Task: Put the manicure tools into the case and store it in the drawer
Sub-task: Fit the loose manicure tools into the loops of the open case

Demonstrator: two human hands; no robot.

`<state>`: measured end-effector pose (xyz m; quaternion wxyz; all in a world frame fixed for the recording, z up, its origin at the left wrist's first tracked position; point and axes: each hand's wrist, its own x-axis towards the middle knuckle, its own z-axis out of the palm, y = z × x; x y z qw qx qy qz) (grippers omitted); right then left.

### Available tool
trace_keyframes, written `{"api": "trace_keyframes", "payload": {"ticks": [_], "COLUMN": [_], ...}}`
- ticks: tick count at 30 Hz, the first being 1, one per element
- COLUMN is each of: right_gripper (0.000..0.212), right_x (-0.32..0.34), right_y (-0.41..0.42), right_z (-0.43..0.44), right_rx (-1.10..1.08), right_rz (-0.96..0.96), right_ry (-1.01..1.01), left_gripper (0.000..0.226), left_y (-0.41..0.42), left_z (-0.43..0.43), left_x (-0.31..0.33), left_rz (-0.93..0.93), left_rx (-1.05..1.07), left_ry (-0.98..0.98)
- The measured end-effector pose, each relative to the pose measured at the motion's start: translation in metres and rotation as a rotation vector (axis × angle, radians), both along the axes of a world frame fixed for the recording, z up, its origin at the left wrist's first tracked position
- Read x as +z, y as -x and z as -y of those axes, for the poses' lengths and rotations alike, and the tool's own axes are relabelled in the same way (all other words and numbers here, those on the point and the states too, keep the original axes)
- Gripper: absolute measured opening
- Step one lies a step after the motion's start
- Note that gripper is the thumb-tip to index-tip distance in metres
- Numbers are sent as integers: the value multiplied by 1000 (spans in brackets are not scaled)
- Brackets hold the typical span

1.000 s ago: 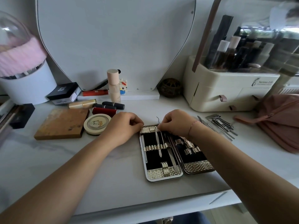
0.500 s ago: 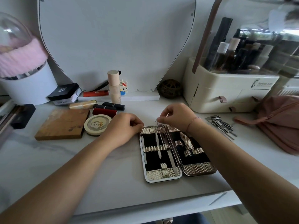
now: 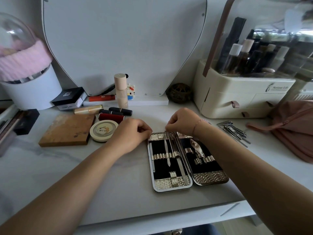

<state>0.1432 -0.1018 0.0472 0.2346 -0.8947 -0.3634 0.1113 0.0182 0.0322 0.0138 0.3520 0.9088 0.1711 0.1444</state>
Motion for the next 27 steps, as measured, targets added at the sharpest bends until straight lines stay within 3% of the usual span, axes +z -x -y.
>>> {"api": "trace_keyframes", "payload": {"ticks": [5, 12, 19, 27], "right_gripper": [15, 7, 9, 10], "right_x": [0, -8, -8, -7], "right_y": [2, 4, -5, -8], "right_z": [2, 11, 15, 20], "right_rx": [30, -9, 57, 127], "right_rz": [40, 148, -92, -145], "right_ry": [9, -62, -161, -179], "left_gripper": [7, 6, 6, 6], "left_y": [0, -1, 0, -1], "left_z": [1, 1, 1, 0], "left_x": [-1, -1, -1, -2], "left_rz": [8, 17, 18, 21], "left_rx": [12, 14, -3, -6], "left_ry": [1, -5, -10, -9]}}
